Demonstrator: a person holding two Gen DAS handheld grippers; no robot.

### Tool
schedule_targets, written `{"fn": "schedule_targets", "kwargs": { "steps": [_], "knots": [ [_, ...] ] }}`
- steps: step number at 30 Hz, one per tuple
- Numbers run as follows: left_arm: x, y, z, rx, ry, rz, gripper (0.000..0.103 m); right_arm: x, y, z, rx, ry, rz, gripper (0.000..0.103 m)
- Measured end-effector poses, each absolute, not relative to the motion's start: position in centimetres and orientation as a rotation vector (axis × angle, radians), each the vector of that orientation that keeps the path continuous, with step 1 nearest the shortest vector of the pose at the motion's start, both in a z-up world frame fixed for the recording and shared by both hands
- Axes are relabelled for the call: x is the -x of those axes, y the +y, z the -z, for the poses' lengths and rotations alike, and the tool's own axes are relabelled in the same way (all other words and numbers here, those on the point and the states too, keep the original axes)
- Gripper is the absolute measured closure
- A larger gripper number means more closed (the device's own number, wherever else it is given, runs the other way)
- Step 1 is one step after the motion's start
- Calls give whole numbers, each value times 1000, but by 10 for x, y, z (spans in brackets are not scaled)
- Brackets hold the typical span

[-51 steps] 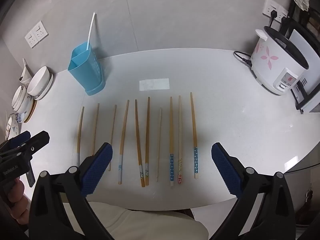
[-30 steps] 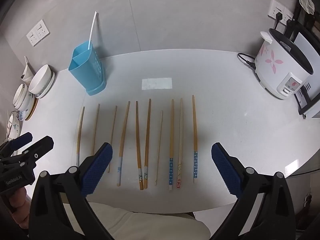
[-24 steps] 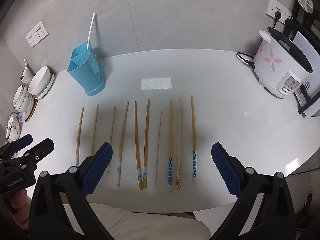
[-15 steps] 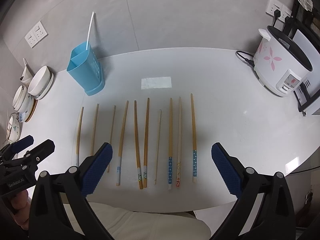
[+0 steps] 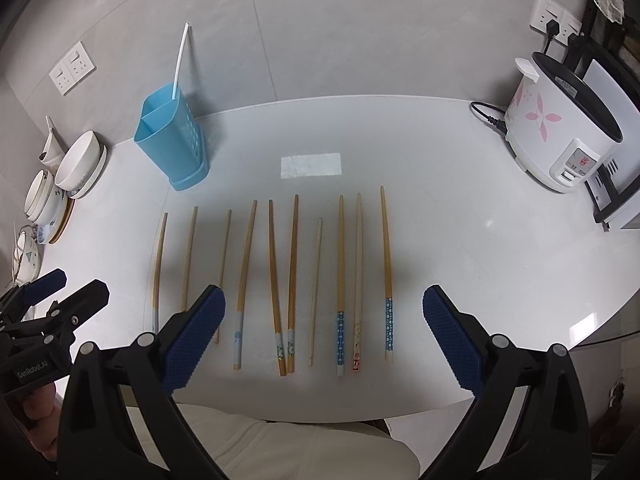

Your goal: Organize utensils

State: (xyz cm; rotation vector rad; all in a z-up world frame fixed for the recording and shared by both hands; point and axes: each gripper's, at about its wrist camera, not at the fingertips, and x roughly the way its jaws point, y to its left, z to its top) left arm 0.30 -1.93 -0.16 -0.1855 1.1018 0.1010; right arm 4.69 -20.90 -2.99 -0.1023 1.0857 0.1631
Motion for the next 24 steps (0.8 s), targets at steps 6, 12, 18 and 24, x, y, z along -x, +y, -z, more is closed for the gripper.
{"fn": "schedule_targets", "kwargs": {
  "steps": [6,12,18,24],
  "knots": [
    [-1,-20,0,184,1097,-98,6,-45,-208,29,104,1085,-163,8],
    [-3,-20,0,178,1101,-87,6,-43,-205,29,109,1080,-165,8],
    [-4,-20,0,178,1100,-86,6,-43,-204,31,107,1084,-167,8],
    [-5,-19,0,177,1103,-82,6,-43,-203,33,103,1092,-171,8]
  ]
}}
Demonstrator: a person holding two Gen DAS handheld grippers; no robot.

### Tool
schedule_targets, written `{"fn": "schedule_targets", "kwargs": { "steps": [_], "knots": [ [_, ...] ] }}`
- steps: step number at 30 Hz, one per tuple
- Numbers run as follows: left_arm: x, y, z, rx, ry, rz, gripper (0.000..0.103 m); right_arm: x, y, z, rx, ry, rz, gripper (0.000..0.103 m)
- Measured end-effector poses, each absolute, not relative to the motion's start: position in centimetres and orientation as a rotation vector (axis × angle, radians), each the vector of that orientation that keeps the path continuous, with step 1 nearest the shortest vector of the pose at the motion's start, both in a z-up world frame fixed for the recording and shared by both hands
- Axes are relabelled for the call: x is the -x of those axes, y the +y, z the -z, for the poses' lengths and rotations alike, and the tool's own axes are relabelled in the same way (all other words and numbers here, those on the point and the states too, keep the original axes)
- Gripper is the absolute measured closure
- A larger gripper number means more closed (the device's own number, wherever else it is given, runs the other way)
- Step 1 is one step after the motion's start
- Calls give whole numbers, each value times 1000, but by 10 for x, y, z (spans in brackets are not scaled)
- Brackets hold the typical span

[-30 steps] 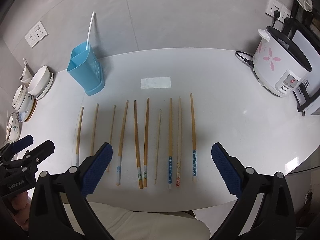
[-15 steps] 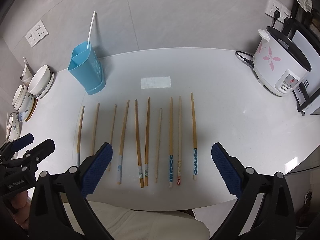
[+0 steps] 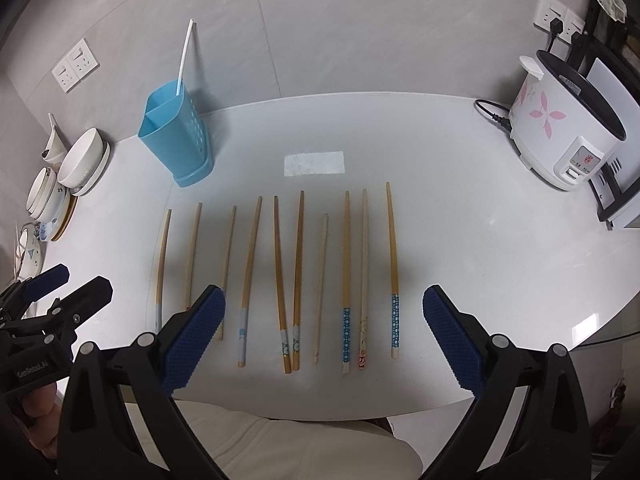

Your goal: Organize utensils

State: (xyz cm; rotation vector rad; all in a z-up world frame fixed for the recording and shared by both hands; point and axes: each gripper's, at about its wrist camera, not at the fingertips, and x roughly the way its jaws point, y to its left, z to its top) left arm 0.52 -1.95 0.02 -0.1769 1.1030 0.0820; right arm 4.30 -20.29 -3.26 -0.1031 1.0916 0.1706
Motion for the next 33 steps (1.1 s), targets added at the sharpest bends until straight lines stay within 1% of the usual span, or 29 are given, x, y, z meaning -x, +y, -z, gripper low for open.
{"fn": "schedule_targets", "kwargs": {
  "steps": [17,25,27,33],
  "knots": [
    [-5,-19,-1,173,1098,-82,6,-43,-203,33,101,1087,-168,8],
    [-18,0,1,194,1064,-91,6,-54,-206,32,95,1060,-183,8],
    [-25,8,6,202,1063,-100,6,-65,-204,38,105,1055,-179,8],
    [-41,38,41,242,1082,-134,6,-95,-199,78,128,1110,-182,16]
  ]
}}
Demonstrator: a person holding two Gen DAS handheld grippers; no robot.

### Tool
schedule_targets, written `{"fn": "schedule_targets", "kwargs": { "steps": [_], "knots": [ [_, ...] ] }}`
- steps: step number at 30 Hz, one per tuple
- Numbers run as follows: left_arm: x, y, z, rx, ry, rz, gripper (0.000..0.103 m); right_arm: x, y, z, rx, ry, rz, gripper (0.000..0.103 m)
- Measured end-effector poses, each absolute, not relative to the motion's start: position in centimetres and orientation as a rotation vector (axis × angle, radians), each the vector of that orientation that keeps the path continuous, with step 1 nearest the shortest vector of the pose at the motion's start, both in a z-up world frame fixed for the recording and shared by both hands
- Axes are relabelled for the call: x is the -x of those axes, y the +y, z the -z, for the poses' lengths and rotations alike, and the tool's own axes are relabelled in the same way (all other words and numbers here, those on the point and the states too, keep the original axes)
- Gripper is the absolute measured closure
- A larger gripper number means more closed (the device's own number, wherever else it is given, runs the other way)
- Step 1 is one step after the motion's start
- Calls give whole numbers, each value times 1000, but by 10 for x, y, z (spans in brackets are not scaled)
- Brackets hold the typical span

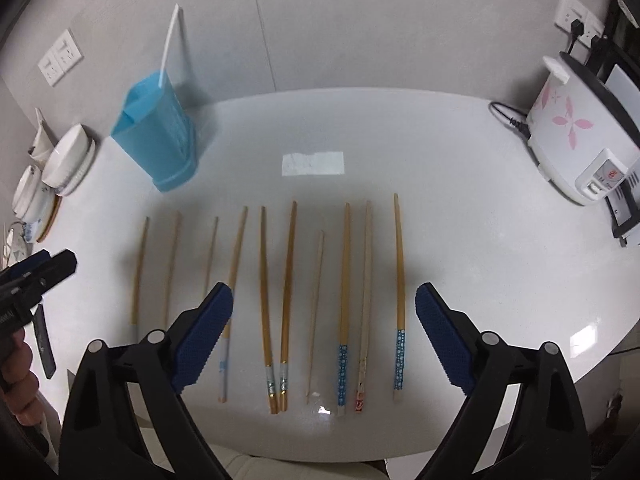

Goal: Organize utensils
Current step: 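Lower the right tool onto a blue-tipped chopstick while the left tool grasps another chopstick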

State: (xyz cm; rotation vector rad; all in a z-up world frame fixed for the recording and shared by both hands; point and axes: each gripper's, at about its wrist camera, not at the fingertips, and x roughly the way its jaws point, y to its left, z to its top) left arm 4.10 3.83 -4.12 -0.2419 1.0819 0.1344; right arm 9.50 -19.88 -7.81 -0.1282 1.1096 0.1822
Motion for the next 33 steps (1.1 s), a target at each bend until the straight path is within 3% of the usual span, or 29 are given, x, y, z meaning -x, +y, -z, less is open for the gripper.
{"fn": "schedule_targets", "kwargs": {
  "steps": [8,11,23,29,33],
  "knots": [
    [-49,73,105,272,1202,-188,9,-122,-218,135,103,1240,-137,36],
    [-50,79,120,277,1233,-191,11,-125,-225,151,102,1282,-124,38],
    [-55,86,165,318,1345,-176,26,-138,-237,184,141,1392,-76,60],
    [-57,83,173,286,1372,-181,37,-147,-234,190,156,1431,-85,73],
    [-59,77,175,237,1386,-185,52,-153,-234,198,167,1450,-91,80]
  ]
}}
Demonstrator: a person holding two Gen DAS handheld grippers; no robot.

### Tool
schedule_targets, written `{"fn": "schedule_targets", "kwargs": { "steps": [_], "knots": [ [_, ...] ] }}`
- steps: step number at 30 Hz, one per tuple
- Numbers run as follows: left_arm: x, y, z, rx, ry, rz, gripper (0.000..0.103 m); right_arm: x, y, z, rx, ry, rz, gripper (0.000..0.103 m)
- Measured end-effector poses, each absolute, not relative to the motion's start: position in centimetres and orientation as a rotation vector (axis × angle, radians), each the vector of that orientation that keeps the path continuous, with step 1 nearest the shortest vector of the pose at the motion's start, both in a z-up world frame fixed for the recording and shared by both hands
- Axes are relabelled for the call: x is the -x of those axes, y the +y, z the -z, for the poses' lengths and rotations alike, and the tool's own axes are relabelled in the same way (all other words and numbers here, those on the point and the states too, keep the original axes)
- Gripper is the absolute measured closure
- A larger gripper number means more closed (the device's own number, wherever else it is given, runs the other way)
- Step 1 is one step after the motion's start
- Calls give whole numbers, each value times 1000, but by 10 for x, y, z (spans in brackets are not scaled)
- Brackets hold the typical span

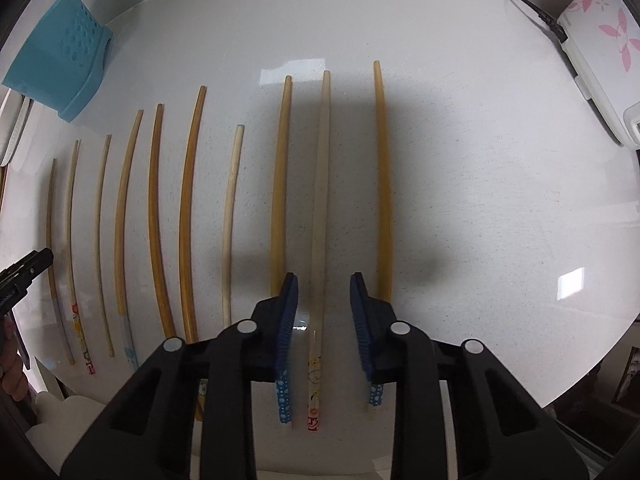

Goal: Organize utensils
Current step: 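Lower the right tool onto a blue-tipped chopstick while the left tool grasps another chopstick, then lift both held chopsticks upright and carry them toward the blue utensil holder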

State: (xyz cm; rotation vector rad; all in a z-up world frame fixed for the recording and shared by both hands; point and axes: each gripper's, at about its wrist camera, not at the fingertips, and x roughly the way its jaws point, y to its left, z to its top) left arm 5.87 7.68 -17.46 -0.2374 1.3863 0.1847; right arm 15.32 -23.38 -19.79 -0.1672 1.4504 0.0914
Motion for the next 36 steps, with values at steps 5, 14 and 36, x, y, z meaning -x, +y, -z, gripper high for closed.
{"fn": "schedule_targets", "kwargs": {
  "steps": [5,14,36],
  "knots": [
    [-60,74,174,200,1412,-205,79,-159,-230,206,175,1470,-84,84],
    [-65,65,173,190,1426,-184,96,-160,-212,208,187,1472,-69,97],
    [-18,79,124,247,1252,-211,96,-132,-218,144,123,1321,-122,97]
  ]
}}
